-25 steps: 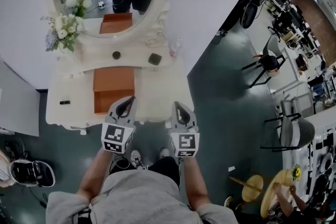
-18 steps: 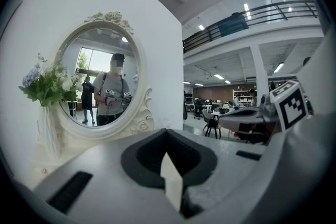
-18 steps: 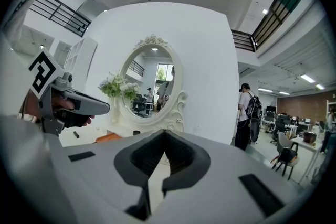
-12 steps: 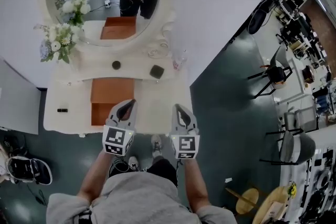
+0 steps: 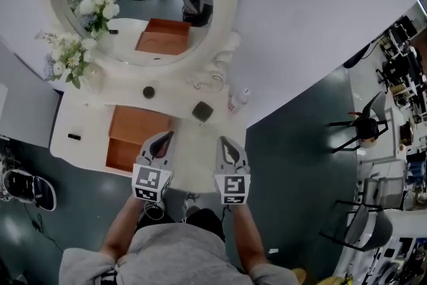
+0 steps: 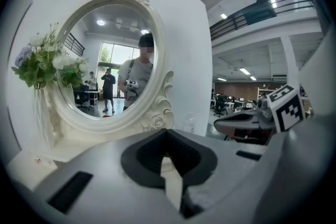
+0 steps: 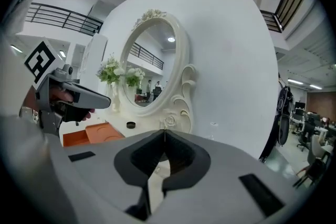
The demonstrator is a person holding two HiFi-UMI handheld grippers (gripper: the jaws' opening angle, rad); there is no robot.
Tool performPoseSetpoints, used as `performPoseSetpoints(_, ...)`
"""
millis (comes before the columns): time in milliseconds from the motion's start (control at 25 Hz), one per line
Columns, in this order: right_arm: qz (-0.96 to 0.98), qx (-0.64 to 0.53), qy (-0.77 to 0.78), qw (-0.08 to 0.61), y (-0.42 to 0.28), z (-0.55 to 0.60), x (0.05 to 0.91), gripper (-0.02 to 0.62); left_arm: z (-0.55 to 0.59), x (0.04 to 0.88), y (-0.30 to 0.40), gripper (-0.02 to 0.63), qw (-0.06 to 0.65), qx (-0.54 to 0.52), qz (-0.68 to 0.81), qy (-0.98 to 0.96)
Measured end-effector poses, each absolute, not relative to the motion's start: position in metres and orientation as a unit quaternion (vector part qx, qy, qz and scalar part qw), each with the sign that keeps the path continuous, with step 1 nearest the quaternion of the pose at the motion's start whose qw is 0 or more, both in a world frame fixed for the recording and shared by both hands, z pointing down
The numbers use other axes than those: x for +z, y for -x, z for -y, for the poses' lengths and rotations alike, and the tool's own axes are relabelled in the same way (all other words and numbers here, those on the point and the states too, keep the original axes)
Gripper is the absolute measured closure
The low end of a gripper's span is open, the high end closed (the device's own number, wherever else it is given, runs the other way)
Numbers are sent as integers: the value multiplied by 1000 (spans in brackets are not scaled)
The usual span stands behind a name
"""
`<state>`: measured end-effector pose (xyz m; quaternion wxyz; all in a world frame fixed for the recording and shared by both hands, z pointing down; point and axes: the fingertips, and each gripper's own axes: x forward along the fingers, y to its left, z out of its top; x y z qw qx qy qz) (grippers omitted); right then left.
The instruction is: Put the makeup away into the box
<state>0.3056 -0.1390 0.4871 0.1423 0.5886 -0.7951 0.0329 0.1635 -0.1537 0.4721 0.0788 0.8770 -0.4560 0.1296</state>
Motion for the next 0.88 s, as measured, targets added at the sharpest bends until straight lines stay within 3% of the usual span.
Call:
performPoseSetpoints(320, 842, 57, -512, 159, -300, 195, 528, 570, 178, 510, -163, 606, 111, 150, 508, -841)
performPoseSetpoints(400, 855, 71, -487, 165, -294, 207, 540, 447, 181, 518, -159, 606, 118, 155, 519, -832)
performPoseSetpoints(560, 871, 100, -441, 192, -284, 230, 568, 329, 183, 527, -149, 606, 132, 158, 544, -814)
performPoseSetpoints(680, 879, 109, -406, 228, -277, 243, 591, 278, 183, 531, -141, 606, 138, 162, 560, -801)
performPoseSetpoints(880, 879, 126, -371, 272, -272, 256, 623, 261, 183, 534, -129, 606, 141, 170, 572, -790)
